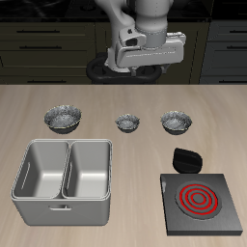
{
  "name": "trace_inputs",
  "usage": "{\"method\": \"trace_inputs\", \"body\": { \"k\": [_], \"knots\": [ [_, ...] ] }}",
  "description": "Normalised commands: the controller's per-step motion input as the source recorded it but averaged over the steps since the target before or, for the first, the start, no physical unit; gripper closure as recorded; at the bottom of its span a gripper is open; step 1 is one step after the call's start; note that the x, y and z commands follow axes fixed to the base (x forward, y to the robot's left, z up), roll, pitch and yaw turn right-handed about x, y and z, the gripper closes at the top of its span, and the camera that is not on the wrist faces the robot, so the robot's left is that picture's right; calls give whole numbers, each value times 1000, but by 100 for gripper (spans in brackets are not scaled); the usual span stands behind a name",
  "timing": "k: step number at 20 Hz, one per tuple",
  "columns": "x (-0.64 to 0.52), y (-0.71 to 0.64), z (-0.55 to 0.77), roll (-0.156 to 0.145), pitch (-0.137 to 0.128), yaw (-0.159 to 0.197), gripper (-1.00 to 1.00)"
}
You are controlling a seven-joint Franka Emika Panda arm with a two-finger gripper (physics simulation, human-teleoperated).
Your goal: Turn off the flat stove
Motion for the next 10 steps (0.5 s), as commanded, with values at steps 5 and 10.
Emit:
{"method": "trace_inputs", "body": {
  "k": [5, 10],
  "knots": [
    [301, 191, 70, 13, -2, -16, -100],
    [336, 270, 89, -11, -16, 19, -100]
  ]
}}
